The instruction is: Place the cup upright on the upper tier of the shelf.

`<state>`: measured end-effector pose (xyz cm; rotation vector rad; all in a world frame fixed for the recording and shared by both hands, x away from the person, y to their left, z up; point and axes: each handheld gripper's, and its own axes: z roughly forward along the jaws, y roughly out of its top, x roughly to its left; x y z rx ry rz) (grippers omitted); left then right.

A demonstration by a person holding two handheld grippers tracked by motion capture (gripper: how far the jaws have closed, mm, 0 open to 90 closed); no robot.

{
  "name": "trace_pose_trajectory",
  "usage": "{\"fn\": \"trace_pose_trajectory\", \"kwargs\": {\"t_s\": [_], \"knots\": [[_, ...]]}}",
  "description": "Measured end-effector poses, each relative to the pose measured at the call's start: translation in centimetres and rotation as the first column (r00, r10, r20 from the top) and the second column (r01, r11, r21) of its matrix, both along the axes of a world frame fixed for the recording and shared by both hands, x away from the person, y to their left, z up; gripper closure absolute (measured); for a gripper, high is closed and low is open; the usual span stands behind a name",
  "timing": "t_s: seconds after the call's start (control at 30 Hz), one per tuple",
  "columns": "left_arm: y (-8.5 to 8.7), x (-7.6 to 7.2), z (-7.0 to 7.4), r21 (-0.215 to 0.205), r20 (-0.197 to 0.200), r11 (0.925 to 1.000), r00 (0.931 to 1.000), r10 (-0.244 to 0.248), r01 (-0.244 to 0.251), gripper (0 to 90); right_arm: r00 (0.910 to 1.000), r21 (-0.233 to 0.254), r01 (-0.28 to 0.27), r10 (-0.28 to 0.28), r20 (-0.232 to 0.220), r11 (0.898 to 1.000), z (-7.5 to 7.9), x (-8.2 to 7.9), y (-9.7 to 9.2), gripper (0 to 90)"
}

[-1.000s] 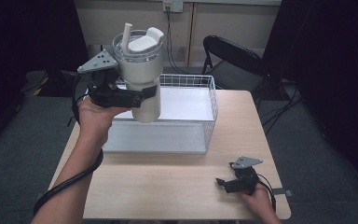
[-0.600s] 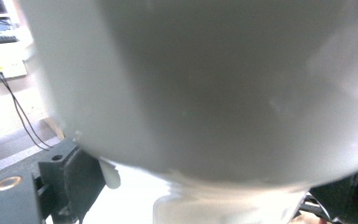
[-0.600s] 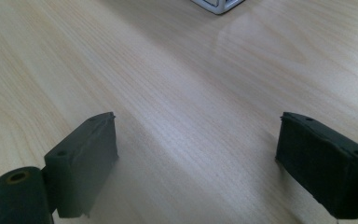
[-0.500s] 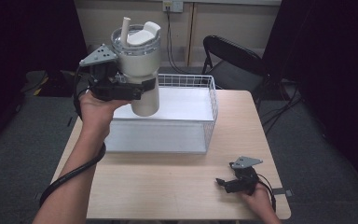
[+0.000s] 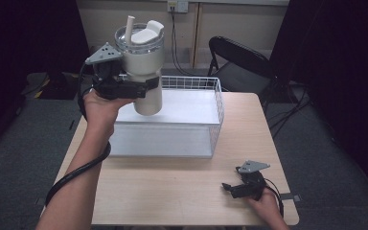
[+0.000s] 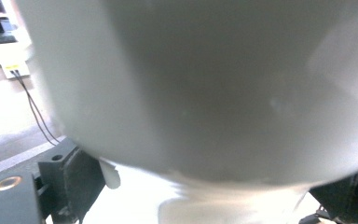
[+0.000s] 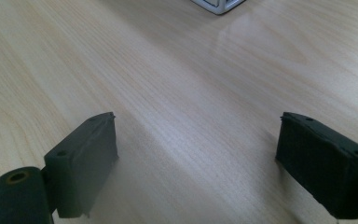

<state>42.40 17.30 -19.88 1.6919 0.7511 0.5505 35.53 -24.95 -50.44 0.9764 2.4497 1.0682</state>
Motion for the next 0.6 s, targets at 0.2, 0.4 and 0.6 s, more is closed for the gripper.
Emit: {"fn": "trace_pose_trajectory", "kwargs": {"t_s": [0.2,0.4,0.6], "knots": [[0.2,0.6,-0.3,0.007,-0.003,0.9998,0.9998,0.018,-0.017,9.6,1.0000,0.000,-0.001,0.001,0.000,1.000,0.0,0.0,0.0,11.7],[0.3,1.2,-0.6,0.010,-0.012,0.9994,0.9993,0.035,-0.034,9.6,1.0000,0.000,-0.002,0.002,0.000,1.000,0.0,0.0,0.0,11.6],[0.2,1.7,-0.8,0.012,-0.012,0.9988,0.9988,0.048,-0.047,9.7,1.0000,0.000,-0.001,0.001,0.000,1.000,0.0,0.0,0.0,11.7]]}}
